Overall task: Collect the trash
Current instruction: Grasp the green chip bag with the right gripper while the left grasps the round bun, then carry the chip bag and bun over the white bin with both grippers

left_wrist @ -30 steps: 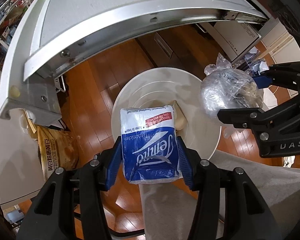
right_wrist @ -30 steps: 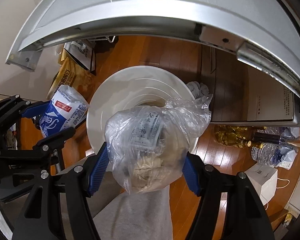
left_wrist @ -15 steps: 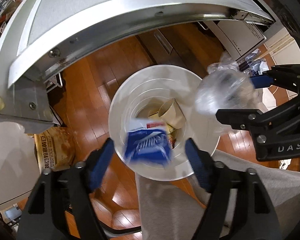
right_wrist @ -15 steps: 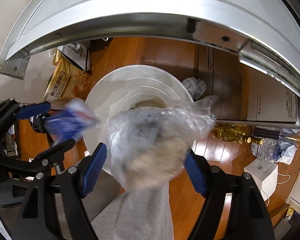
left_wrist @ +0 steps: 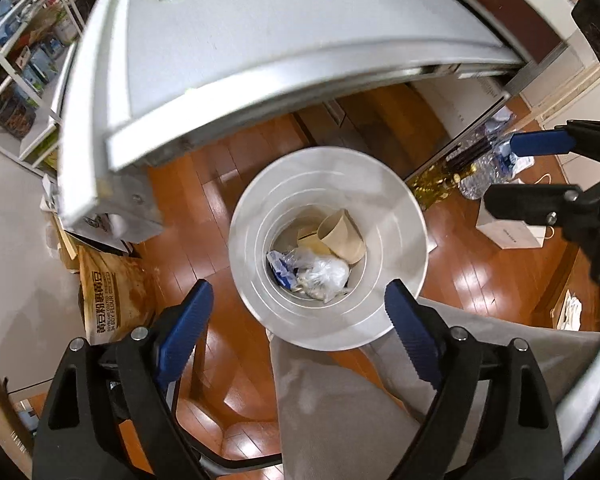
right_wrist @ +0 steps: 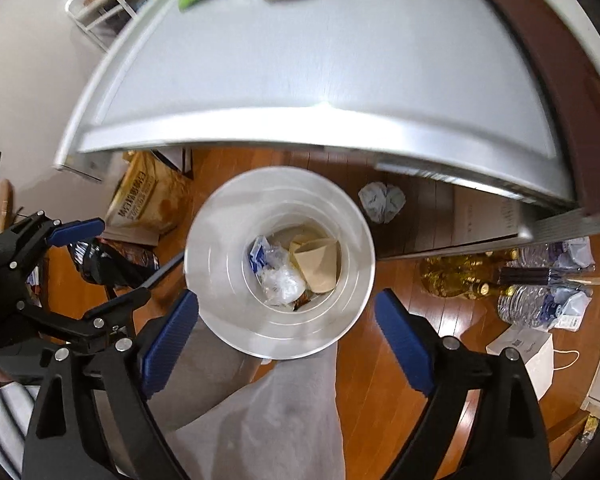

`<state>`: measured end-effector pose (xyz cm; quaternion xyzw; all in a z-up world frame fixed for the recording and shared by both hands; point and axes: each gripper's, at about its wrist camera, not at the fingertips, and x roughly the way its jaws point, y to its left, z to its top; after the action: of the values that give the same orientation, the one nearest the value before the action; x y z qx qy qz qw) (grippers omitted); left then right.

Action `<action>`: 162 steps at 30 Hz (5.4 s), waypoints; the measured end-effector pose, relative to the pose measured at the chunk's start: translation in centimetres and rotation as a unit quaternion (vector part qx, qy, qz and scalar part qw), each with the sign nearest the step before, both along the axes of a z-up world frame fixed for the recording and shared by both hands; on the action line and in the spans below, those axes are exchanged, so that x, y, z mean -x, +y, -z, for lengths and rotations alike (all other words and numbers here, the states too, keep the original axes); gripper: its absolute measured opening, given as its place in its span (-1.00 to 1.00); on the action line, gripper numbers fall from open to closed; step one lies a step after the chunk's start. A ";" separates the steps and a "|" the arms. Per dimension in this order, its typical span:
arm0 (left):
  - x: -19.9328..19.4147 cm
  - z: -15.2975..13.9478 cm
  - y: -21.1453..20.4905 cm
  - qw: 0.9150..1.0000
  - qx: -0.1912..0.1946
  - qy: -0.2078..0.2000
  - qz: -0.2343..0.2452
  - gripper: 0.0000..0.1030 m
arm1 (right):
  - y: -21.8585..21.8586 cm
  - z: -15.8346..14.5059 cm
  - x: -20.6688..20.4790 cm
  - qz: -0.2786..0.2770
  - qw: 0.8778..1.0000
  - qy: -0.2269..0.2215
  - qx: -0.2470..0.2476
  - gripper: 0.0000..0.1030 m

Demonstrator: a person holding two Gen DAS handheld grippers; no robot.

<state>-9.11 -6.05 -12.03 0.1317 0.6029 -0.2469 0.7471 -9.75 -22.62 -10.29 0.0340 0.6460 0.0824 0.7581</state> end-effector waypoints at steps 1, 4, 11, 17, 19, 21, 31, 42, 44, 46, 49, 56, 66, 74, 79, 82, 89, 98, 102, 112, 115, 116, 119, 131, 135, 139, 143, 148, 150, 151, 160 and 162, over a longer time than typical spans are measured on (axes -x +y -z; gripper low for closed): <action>0.2 -1.1 0.2 1.000 0.006 -0.009 -0.001 0.73 | -0.2 -0.7 0.1 0.000 1.000 -0.007 0.000 0.75; 0.5 -3.6 0.5 0.999 0.021 -0.035 -0.009 0.80 | -0.3 -3.6 0.5 -0.002 0.999 -0.039 -0.003 0.78; -1.0 -9.8 1.3 0.990 0.065 -0.114 -0.056 0.81 | -0.1 -10.8 0.0 0.001 0.987 -0.161 -0.005 0.80; -3.3 -14.6 2.4 0.966 0.068 -0.224 -0.108 0.81 | -0.3 -14.7 -1.0 0.015 0.961 -0.275 0.006 0.85; -3.8 -16.1 2.9 0.950 0.081 -0.274 -0.124 0.83 | -0.2 -16.2 -1.5 0.021 0.948 -0.316 0.018 0.91; -3.9 -16.8 3.3 0.933 0.079 -0.323 -0.140 0.97 | -0.2 -17.2 -1.6 0.021 0.936 -0.351 0.026 0.91; -5.8 -14.0 6.5 0.948 0.111 -0.210 -0.213 0.97 | 1.0 -13.8 -5.8 0.013 0.960 -0.271 0.063 0.91; -7.9 -13.1 8.0 0.953 0.077 -0.205 -0.208 0.97 | 3.8 -11.2 -14.9 -0.012 0.974 -0.217 0.056 0.91; -8.5 -13.3 8.1 0.951 0.079 -0.208 -0.214 0.97 | 4.8 -11.2 -17.0 -0.016 0.975 -0.215 0.059 0.89; -8.9 -13.5 8.3 0.949 0.088 -0.208 -0.220 0.97 | 6.1 -10.6 -19.7 -0.027 0.977 -0.204 0.053 0.79; -9.4 -13.3 8.2 0.948 0.100 -0.202 -0.224 0.97 | 8.5 -8.4 -23.7 -0.053 0.981 -0.170 0.077 0.66; -9.9 -12.6 7.7 0.951 0.110 -0.190 -0.218 0.97 | 11.7 -3.5 -28.7 -0.089 0.985 -0.102 0.104 0.59; -13.4 -10.1 4.2 0.966 0.131 -0.140 -0.171 0.97 | 7.0 -3.1 -32.7 -0.053 0.991 -0.088 0.085 0.22; -16.3 -8.3 -3.1 0.979 0.134 -0.132 -0.074 0.97 | -2.4 -3.2 -33.8 0.031 0.990 -0.077 0.115 0.24; -18.7 -6.0 -8.0 0.985 0.119 -0.123 -0.022 0.81 | -5.5 -3.2 -32.2 0.047 0.989 -0.079 0.116 0.25; -19.5 -4.8 -10.0 0.988 0.099 -0.121 -0.001 0.32 | -6.7 -3.0 -31.9 0.055 0.989 -0.078 0.110 0.26; -19.3 -3.7 -10.0 0.990 0.081 -0.118 0.006 0.02 | -6.9 -2.9 -30.1 0.044 0.990 -0.085 0.104 0.27; -16.8 -4.7 -3.8 0.988 0.079 -0.125 -0.050 0.01 | -5.0 -2.1 -21.4 0.035 0.994 -0.091 0.054 0.24; -16.6 -5.1 -3.2 0.986 0.078 -0.135 -0.063 0.01 | -3.8 -2.9 -18.2 0.023 0.994 -0.100 0.038 0.23; -14.7 -7.3 -2.4 0.981 0.089 -0.156 -0.072 0.01 | -4.3 -6.0 -16.0 0.020 0.991 -0.128 0.015 0.23; -13.8 -7.9 -2.2 0.980 0.094 -0.159 -0.074 0.01 | -4.4 -6.7 -15.6 0.027 0.991 -0.135 0.001 0.23; -13.6 -8.2 -2.1 0.979 0.096 -0.161 -0.074 0.01 | -4.5 -7.0 -15.1 0.028 0.990 -0.138 0.000 0.23; -12.6 -8.9 -1.9 0.978 0.101 -0.168 -0.073 0.01 | -4.9 -7.8 -14.1 0.028 0.989 -0.145 -0.004 0.23; -8.5 -12.3 -0.5 0.973 0.119 -0.190 -0.063 0.01 | -4.1 -11.6 -9.0 0.008 0.984 -0.172 -0.045 0.23; -7.1 -12.8 0.1 0.972 0.121 -0.191 -0.060 0.01 | -3.6 -11.9 -7.4 -0.001 0.985 -0.167 -0.052 0.23; -5.7 -13.0 0.5 0.974 0.118 -0.188 -0.053 0.01 | -3.0 -11.8 -5.7 -0.015 0.985 -0.159 -0.056 0.23; -4.2 -12.7 0.8 0.977 0.113 -0.178 -0.043 0.01 | -2.3 -11.4 -4.1 -0.029 0.987 -0.144 -0.060 0.23; -2.2 -11.6 0.9 0.982 0.106 -0.153 -0.029 0.01 | -1.5 -9.8 -1.7 -0.052 0.991 -0.108 -0.067 0.23; -1.3 -10.9 0.9 0.985 0.103 -0.139 -0.022 0.01 | -1.2 -9.2 -0.9 -0.061 0.991 -0.098 -0.065 0.23; -1.0 -10.7 0.9 0.985 0.101 -0.135 -0.020 0.01 | -1.0 -9.0 -0.5 -0.065 0.991 -0.093 -0.063 0.23; 2.0 -7.5 0.8 0.993 0.078 -0.083 0.003 0.01 | 0.2 -6.4 1.7 -0.097 0.992 -0.057 -0.050 0.23; 2.5 -6.7 0.7 0.995 0.071 -0.074 0.007 0.01 | 0.5 -5.7 2.0 -0.104 0.992 -0.049 -0.047 0.23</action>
<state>-11.60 -5.36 -5.33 0.1007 0.5262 -0.2837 0.7953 -11.79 -22.17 -4.64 -0.0019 0.6034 0.1930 0.7738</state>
